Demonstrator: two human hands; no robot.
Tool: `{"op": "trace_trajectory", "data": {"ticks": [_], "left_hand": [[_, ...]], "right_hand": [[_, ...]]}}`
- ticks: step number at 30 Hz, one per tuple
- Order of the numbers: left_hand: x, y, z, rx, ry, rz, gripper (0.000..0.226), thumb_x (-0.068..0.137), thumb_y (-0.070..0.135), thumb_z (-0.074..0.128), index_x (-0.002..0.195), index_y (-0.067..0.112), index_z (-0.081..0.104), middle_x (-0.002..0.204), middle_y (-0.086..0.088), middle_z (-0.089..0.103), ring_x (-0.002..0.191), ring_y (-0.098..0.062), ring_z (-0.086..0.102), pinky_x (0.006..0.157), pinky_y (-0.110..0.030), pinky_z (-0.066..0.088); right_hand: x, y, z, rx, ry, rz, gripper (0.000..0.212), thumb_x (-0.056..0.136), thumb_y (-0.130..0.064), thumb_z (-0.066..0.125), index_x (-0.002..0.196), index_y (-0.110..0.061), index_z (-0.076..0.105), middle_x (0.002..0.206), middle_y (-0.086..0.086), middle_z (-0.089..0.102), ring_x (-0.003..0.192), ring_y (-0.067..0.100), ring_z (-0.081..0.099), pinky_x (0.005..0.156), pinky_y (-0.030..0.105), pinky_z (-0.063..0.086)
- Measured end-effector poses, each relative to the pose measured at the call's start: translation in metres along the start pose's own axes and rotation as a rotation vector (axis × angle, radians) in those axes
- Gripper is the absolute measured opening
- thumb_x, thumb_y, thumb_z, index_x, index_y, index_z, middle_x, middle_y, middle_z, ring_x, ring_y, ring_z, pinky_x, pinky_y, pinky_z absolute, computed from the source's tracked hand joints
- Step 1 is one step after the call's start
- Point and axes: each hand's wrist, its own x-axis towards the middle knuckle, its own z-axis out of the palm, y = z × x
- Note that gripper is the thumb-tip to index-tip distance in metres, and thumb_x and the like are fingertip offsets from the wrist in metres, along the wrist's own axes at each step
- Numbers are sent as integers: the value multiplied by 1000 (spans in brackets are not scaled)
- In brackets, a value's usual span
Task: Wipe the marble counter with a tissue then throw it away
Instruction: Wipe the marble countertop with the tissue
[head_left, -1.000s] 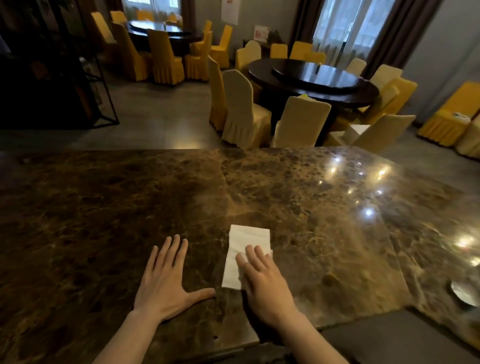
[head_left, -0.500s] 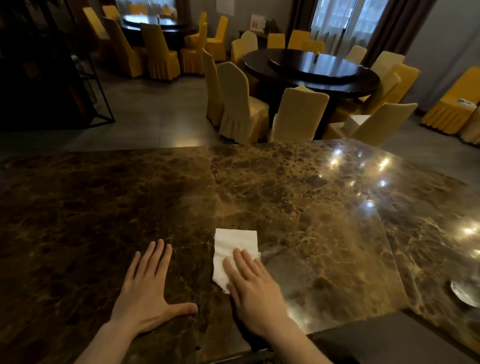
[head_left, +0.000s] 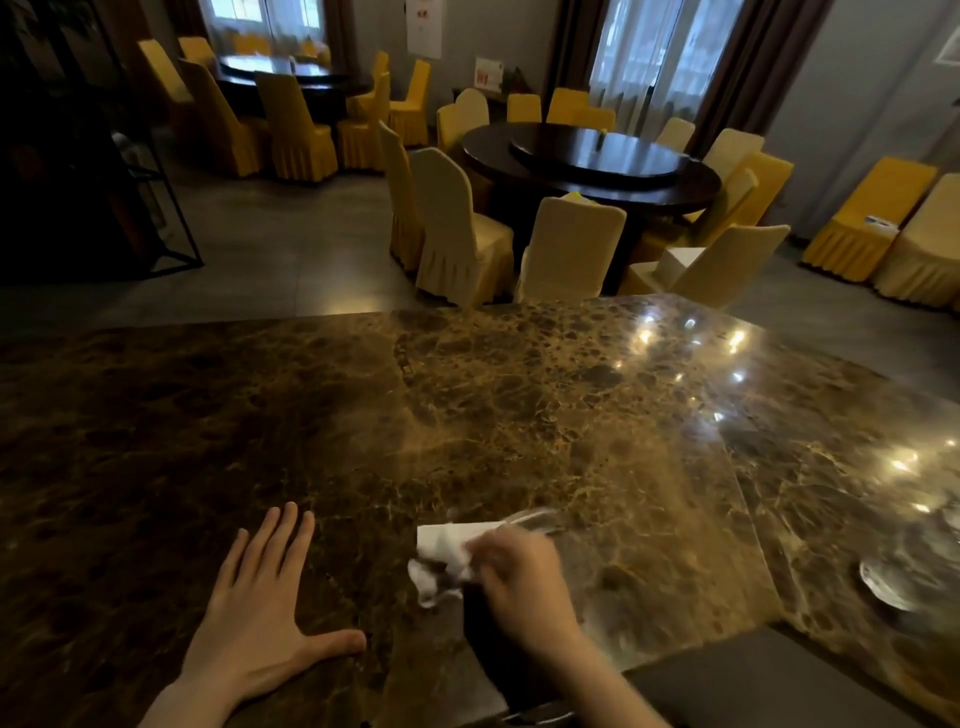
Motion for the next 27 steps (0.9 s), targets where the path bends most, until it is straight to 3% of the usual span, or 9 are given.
{"op": "trace_trajectory", "data": {"ticks": [3,5,7,10,12,15,19,24,27], "left_hand": [[0,1,-1,-4,-9,-2,156,42,119,21,152,26,-35,162,5,-43,149,-14,-40,129,-45,-20],[1,1,-1,-5,-4,-4,156,42,119,22,153,26,-35,163,4,-42,150,-14,-40,129,-46,-19],[0,1,0,-10,2,-2,156,42,119,22,153,26,-34,164,4,-41,150,-14,-39,129,-46,-18],[0,0,0,-27,13,4,156,42,119,24,153,26,-33,164,6,-39,150,-12,-38,129,-45,-19],[0,0,0,-29,18,3,155,42,119,24,152,27,-34,164,7,-40,150,-12,-39,129,-45,-19],[1,-1,1,-23,12,2,155,42,119,24,151,27,-36,163,7,-42,149,-12,-40,129,-45,-19],[2,-1,2,-30,21,2,154,42,119,24,152,28,-36,163,8,-42,149,-11,-40,129,-44,-20],[1,-2,3,-39,41,7,154,43,119,25,154,29,-32,164,9,-40,149,-10,-40,129,-44,-19],[1,-2,4,-37,40,5,154,44,119,25,153,28,-34,163,9,-41,149,-10,-40,129,-44,-19]], "right_hand": [[31,21,-37,298,238,424,18,82,-6,77,82,-23,69,78,-1,71,75,16,68,69,36,56],[45,37,-55,169,387,565,21,81,-2,74,76,-22,70,81,5,70,79,26,67,72,40,55],[46,46,-60,-72,410,517,22,84,0,69,79,-20,76,93,6,65,83,23,61,74,36,50],[34,43,-46,-331,145,246,13,92,-10,65,91,-16,76,101,3,57,91,22,52,74,35,47],[26,39,-36,-507,-17,41,15,94,-12,60,104,-16,71,109,2,59,98,23,48,80,35,46],[18,33,-32,-596,-122,-111,43,95,-7,53,138,-12,49,125,4,61,102,25,46,88,36,45],[11,29,-32,-673,-226,-264,52,97,-8,53,146,-6,36,127,10,58,105,27,49,86,36,46],[15,46,-43,-666,-203,-170,44,98,-26,56,139,-14,47,127,6,48,108,24,47,86,34,44],[30,50,-48,-701,-117,-92,38,96,-25,59,132,-14,57,143,10,43,128,31,38,101,40,40]]}}
